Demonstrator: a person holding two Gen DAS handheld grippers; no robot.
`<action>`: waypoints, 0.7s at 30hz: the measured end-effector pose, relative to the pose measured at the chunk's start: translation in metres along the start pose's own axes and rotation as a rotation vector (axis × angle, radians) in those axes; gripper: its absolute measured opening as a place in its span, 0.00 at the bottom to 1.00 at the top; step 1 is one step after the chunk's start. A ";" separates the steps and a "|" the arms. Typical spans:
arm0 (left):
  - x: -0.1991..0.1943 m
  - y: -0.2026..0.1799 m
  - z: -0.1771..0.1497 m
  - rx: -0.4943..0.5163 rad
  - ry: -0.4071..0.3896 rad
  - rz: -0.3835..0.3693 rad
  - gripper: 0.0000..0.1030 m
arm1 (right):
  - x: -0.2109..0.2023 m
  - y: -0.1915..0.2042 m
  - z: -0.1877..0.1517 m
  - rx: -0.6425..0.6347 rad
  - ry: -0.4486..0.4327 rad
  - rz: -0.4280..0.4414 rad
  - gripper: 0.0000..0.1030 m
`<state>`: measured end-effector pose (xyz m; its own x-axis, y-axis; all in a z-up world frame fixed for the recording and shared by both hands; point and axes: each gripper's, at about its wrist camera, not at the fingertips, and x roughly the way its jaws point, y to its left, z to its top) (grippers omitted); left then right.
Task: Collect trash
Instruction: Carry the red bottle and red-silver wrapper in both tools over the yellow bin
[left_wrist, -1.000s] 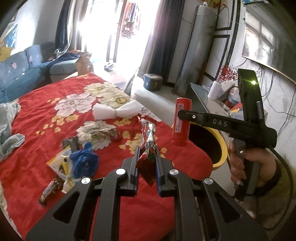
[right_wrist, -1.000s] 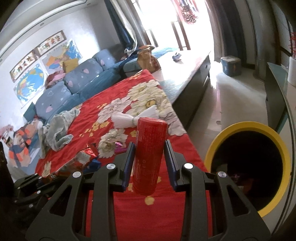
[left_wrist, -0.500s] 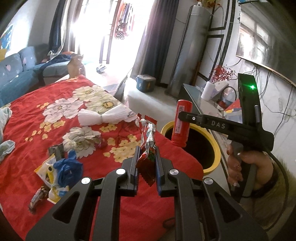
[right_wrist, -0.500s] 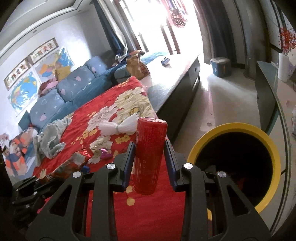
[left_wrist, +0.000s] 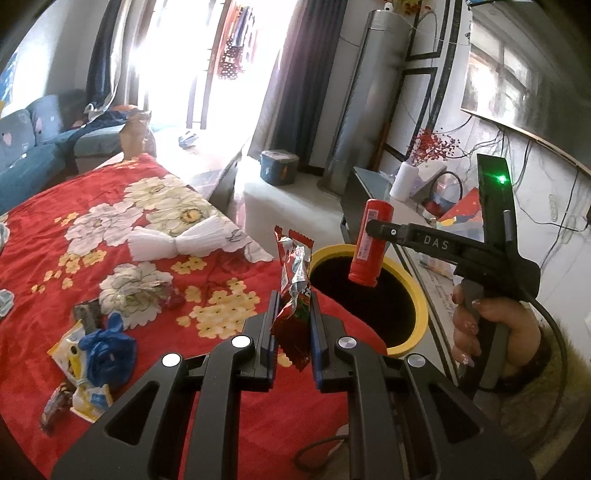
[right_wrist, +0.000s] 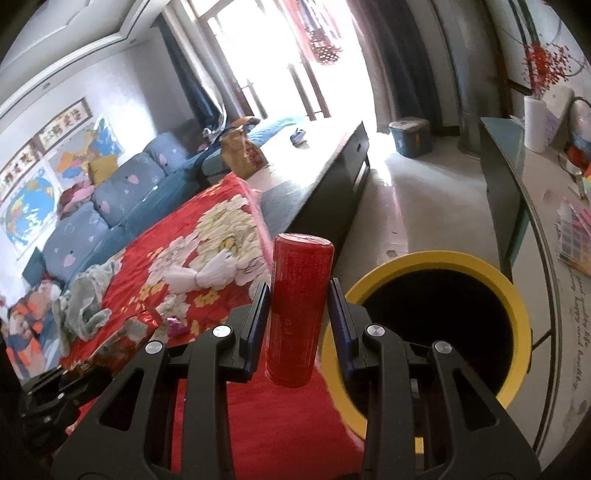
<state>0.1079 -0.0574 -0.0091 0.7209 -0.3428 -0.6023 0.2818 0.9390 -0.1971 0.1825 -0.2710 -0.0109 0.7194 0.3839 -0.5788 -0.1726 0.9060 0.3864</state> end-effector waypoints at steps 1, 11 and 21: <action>0.002 -0.001 0.001 0.001 0.001 -0.003 0.13 | -0.001 -0.002 0.000 0.005 -0.001 -0.003 0.25; 0.022 -0.020 0.003 0.018 0.020 -0.031 0.13 | -0.004 -0.033 0.006 0.049 -0.032 -0.076 0.25; 0.048 -0.039 0.007 0.031 0.050 -0.052 0.13 | 0.001 -0.060 0.006 0.082 -0.026 -0.134 0.25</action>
<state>0.1356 -0.1109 -0.0249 0.6725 -0.3888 -0.6297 0.3382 0.9183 -0.2058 0.1976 -0.3262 -0.0309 0.7498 0.2544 -0.6108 -0.0189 0.9310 0.3647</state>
